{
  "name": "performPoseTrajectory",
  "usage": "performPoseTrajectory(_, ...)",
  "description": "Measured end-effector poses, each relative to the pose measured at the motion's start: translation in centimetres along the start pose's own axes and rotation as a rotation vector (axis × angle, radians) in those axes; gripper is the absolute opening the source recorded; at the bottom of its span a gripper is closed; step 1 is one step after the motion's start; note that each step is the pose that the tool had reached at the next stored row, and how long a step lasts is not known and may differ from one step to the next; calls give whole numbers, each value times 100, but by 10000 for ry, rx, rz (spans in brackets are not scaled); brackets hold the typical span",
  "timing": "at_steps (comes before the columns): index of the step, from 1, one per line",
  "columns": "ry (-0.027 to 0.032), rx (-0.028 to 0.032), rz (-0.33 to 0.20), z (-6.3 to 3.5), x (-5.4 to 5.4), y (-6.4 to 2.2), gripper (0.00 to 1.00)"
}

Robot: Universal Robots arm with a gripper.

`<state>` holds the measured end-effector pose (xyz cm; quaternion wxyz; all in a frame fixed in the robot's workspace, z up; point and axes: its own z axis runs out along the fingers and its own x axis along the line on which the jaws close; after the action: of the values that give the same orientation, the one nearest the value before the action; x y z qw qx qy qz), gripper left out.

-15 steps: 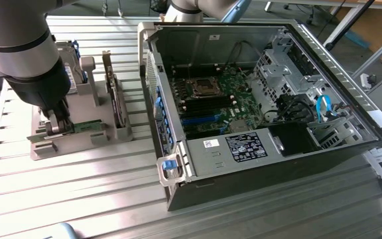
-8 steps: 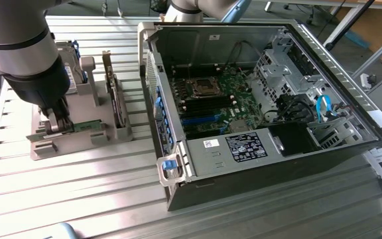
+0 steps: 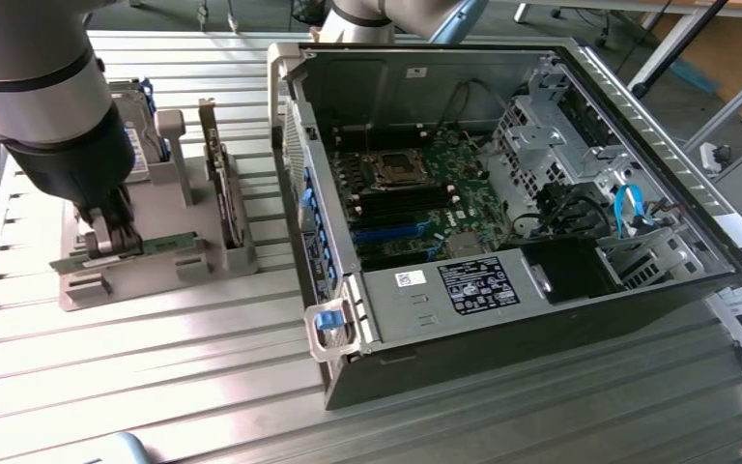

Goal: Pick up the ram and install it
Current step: 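Pick up the ram and move it above insertion slot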

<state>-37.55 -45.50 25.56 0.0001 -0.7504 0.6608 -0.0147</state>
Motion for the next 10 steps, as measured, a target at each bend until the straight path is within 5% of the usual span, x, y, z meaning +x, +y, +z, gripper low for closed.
performPoseTrajectory(10,0,1,0,-37,1,-1,13)
